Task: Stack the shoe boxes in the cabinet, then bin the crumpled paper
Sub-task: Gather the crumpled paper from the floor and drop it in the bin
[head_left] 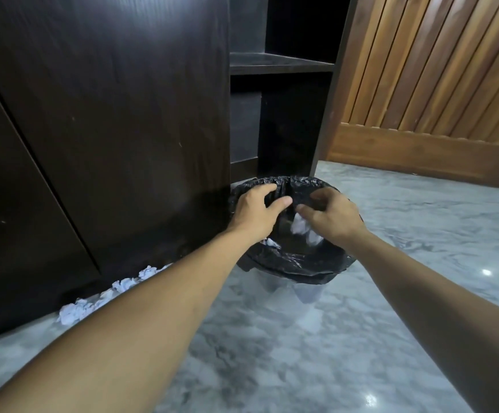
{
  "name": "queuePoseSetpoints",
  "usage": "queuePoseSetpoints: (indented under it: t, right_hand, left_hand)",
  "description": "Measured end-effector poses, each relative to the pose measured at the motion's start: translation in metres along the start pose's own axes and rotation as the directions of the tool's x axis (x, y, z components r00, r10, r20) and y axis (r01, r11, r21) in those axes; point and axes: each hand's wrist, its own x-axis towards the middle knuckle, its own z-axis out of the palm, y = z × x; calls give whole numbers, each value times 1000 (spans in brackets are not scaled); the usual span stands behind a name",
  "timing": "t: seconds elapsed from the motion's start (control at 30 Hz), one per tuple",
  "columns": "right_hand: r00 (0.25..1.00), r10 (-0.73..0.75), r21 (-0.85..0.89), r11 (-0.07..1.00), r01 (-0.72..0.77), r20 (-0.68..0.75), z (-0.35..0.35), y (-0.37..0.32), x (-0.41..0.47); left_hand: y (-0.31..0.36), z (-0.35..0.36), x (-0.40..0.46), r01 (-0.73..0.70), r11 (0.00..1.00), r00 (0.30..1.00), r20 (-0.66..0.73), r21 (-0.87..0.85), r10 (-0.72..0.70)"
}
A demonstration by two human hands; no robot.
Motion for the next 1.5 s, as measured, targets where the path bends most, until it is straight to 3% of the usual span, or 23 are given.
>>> queuePoseSetpoints:
  t: [0.23, 0.33, 0.47, 0.6, 0.7, 0.8, 0.9, 1.03, 1.13, 1.3, 1.4, 1.5]
  right_hand:
    - [995, -82, 45, 995, 85, -52, 4, -15, -8]
    - [977, -200, 76, 975, 206, -79, 16, -36, -19]
    - [896, -439, 92, 891, 444, -74, 52, -67, -45]
    - [787, -602, 39, 797, 603, 137, 109, -82, -72]
    - [776, -514, -22, 829, 559, 366, 157, -79, -89]
    - [718, -393, -116, 829, 547, 575, 199, -66, -107]
    - [646, -345, -166, 787, 595, 681, 235, -47, -128]
    - [547, -335, -185, 701, 689, 768, 268, -26, -148]
    - [563, -336, -211, 689, 694, 755, 287, -19, -150]
    - [662, -341, -292, 699, 653, 667, 310, -11, -141]
    - [697, -366, -295, 714, 635, 616, 322, -9, -133]
    - [687, -415, -281, 694, 663, 596, 333, -12, -124]
  left_hand:
    - [-2, -17, -1, 4, 990, 985, -170, -141, -28]
    - [-20, -41, -14, 0, 998, 963, -271, -69, -18]
    - [-76, -84, -48, 71, 993, 966, -256, 91, -46]
    - [-162, -126, -94, 253, 937, 953, -229, 240, -199]
    - [-214, -148, -135, 390, 849, 919, -213, 356, -332]
    - [-258, -158, -166, 419, 737, 908, -228, 530, -352]
    - [-289, -161, -184, 486, 602, 868, -269, 633, -418]
    - [-317, -166, -190, 475, 571, 868, -251, 670, -428]
    - [-332, -172, -184, 454, 596, 878, -219, 662, -426]
    - [-344, -172, -169, 405, 661, 905, -172, 632, -390]
    - [-351, -170, -159, 316, 686, 941, -126, 655, -313]
    - [-358, -166, -155, 205, 701, 971, -56, 683, -231]
